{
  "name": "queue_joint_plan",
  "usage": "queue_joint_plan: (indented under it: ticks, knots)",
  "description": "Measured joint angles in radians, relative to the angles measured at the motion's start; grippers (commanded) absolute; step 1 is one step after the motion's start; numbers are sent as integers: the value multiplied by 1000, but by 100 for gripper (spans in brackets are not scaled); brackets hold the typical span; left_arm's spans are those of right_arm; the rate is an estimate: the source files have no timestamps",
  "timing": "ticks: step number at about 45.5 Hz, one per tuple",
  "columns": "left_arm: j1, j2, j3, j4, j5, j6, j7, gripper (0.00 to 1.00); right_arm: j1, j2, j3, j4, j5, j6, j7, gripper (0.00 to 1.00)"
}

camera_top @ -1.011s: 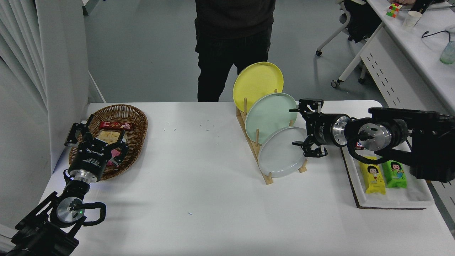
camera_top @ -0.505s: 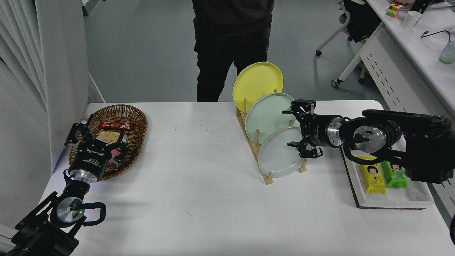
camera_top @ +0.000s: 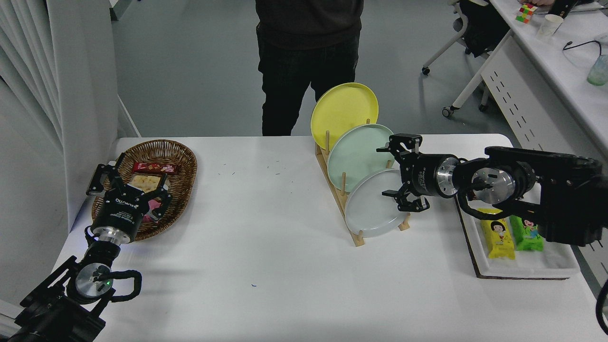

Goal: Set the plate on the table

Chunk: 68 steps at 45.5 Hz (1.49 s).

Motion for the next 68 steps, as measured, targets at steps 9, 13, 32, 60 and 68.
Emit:
queue_joint_plan:
  ticks: [9,13,32,60,68]
  knots:
    - [0,0,0,0,0,0,0,98,6,2,0,-12,-4,-5,-27,84]
    - [0,0,0,0,0,0,0,98,10,2,-2,-17,-4,-7,-37,77]
    - [0,0,0,0,0,0,1,98,16,15,-6,-30,4,-14,-72,76]
    - [0,0,0,0,0,0,0,98,21,17,5,-33,12,-13,-174,77]
    - [0,0,0,0,0,0,1,98,25,17,10,-34,12,-12,-182,72]
